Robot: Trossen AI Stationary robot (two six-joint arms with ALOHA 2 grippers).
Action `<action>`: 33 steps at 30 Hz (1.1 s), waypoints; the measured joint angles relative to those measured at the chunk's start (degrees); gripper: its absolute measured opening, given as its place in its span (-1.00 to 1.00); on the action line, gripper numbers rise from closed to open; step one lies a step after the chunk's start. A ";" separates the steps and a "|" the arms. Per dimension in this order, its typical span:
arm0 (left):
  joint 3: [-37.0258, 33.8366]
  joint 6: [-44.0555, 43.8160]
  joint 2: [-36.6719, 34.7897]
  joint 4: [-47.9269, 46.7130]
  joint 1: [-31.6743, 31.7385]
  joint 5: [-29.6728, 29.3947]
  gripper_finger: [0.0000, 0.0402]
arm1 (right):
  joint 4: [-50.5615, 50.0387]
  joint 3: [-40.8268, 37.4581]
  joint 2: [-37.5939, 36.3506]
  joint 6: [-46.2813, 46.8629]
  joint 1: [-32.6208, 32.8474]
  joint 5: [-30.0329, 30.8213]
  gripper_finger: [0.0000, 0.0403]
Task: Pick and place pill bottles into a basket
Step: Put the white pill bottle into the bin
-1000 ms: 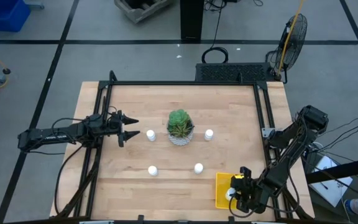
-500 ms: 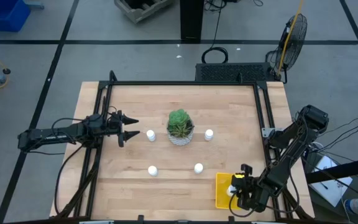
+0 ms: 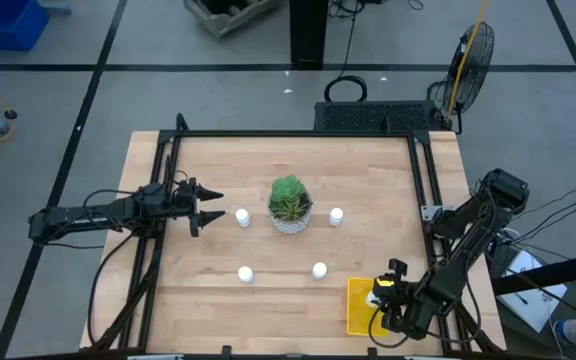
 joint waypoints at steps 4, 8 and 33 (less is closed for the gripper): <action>0.00 -0.13 0.00 0.02 0.00 0.18 0.54 | -1.95 -0.04 0.02 0.09 0.00 1.00 -0.21; 0.00 -0.13 0.00 0.02 0.00 0.18 0.54 | -2.61 -0.04 0.02 0.11 0.00 1.59 -0.23; 0.00 -0.72 -0.01 0.15 -0.62 0.70 0.54 | -0.65 -0.22 -12.53 -17.14 -5.76 7.68 0.06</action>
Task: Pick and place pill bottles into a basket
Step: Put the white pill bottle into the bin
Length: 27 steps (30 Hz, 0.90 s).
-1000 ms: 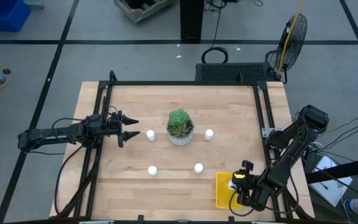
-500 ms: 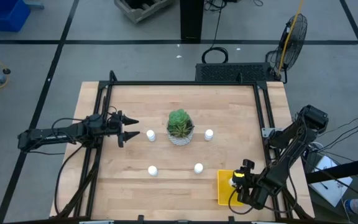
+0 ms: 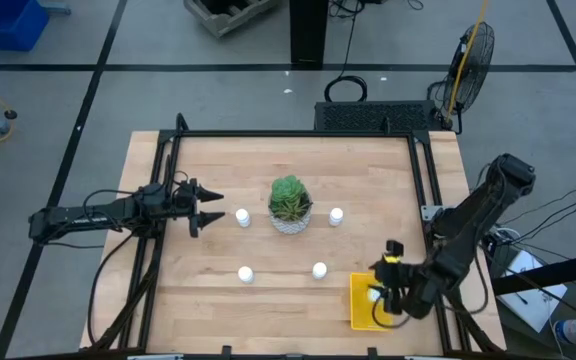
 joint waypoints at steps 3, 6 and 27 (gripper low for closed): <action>0.00 0.20 0.01 0.00 -0.62 -0.02 0.54 | -2.02 0.04 -2.33 -7.44 -5.46 1.49 0.02; 0.00 0.13 0.01 0.00 -1.25 -0.07 0.55 | -2.97 0.04 -4.56 -15.03 -13.46 0.83 0.00; 0.00 0.36 0.00 -0.04 -5.98 -0.53 0.54 | 10.35 0.11 0.76 -53.39 -55.04 -29.15 0.02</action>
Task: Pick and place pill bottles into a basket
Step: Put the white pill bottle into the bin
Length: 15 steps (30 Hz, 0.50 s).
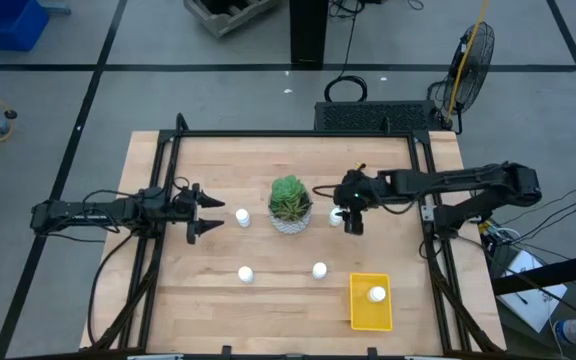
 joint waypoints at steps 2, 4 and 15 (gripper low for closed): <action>0.00 -0.01 0.02 0.00 -0.34 0.03 0.55 | 0.92 0.00 1.45 -1.17 -0.31 0.04 0.04; 0.00 -0.01 0.02 0.00 -0.75 0.01 0.54 | 1.59 0.00 2.51 -2.01 -0.43 0.09 0.07; 0.00 -0.01 0.02 0.00 -2.65 0.00 0.54 | 1.97 0.02 3.86 -3.27 -0.43 0.16 0.13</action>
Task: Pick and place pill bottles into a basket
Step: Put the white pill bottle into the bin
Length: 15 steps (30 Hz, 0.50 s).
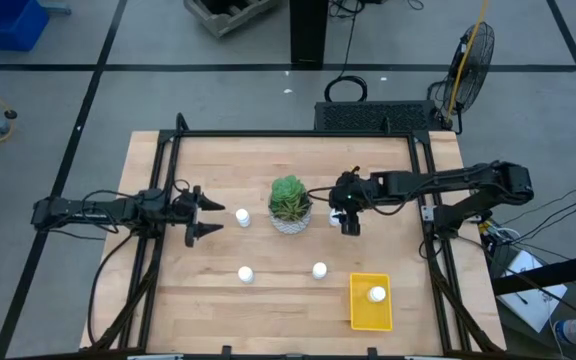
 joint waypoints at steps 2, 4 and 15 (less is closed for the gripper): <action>0.00 0.00 0.00 0.00 -0.31 -0.01 0.54 | 0.82 -0.52 0.00 -0.03 0.00 -0.05 0.12; 0.00 0.00 0.00 0.00 -0.43 -0.01 0.54 | 1.34 -1.71 -0.01 -0.02 -0.21 -0.07 0.12; 0.00 1.09 0.00 0.00 -0.36 -0.02 0.54 | 7.04 -6.70 0.06 1.16 -1.79 -2.71 0.13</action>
